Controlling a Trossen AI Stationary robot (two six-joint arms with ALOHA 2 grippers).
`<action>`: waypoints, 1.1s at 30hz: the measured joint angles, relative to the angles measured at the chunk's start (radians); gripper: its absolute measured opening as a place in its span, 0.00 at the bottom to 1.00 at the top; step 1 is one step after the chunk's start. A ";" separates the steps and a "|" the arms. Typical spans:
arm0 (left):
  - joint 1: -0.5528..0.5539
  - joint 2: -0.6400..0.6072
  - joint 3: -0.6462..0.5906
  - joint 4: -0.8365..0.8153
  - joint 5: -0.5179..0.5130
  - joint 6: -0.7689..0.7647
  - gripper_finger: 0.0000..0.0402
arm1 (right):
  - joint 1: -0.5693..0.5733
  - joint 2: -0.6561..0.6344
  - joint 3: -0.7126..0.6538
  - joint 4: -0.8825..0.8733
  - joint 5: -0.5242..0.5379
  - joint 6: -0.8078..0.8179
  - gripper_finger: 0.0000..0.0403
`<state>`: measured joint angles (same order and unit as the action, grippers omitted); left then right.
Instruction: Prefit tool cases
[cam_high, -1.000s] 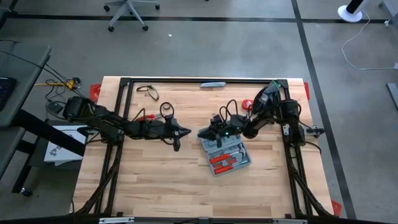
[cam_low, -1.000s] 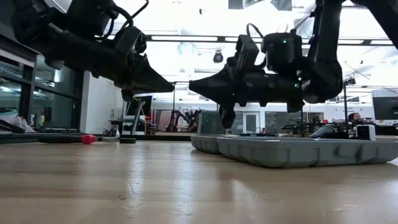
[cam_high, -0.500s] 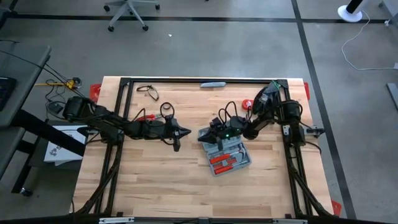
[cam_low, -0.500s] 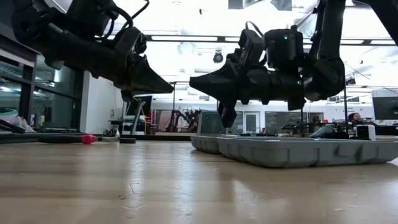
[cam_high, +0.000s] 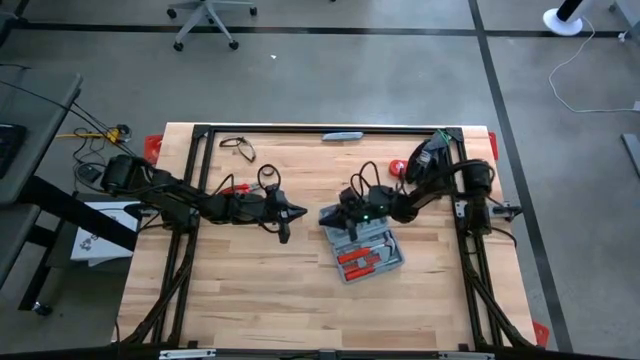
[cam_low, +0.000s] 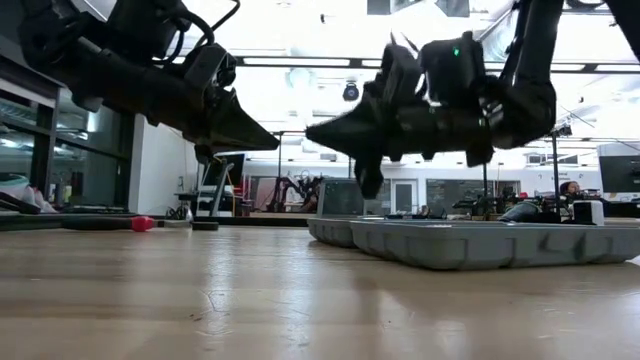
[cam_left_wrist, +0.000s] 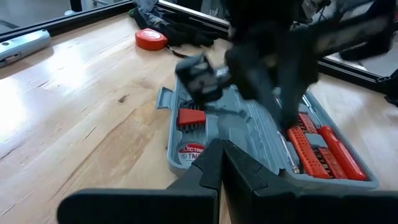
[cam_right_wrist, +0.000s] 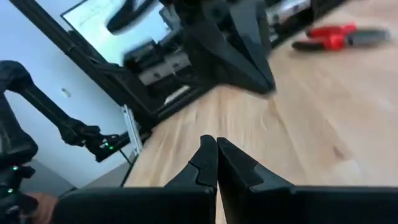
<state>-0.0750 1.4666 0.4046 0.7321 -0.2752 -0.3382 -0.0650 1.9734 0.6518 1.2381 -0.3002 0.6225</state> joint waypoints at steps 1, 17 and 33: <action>0.000 0.000 0.000 -0.001 0.000 0.000 0.00 | 0.004 -0.018 0.000 -0.021 0.002 -0.018 0.00; 0.000 -0.001 0.000 -0.001 0.000 -0.001 0.00 | 0.013 -0.056 0.002 -0.120 0.027 -0.048 0.00; 0.000 -0.001 0.000 -0.001 -0.002 -0.008 0.00 | 0.008 -0.019 0.000 0.014 -0.006 0.049 0.00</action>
<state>-0.0746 1.4658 0.4049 0.7311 -0.2775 -0.3458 -0.0574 1.9540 0.6514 1.2525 -0.3065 0.6720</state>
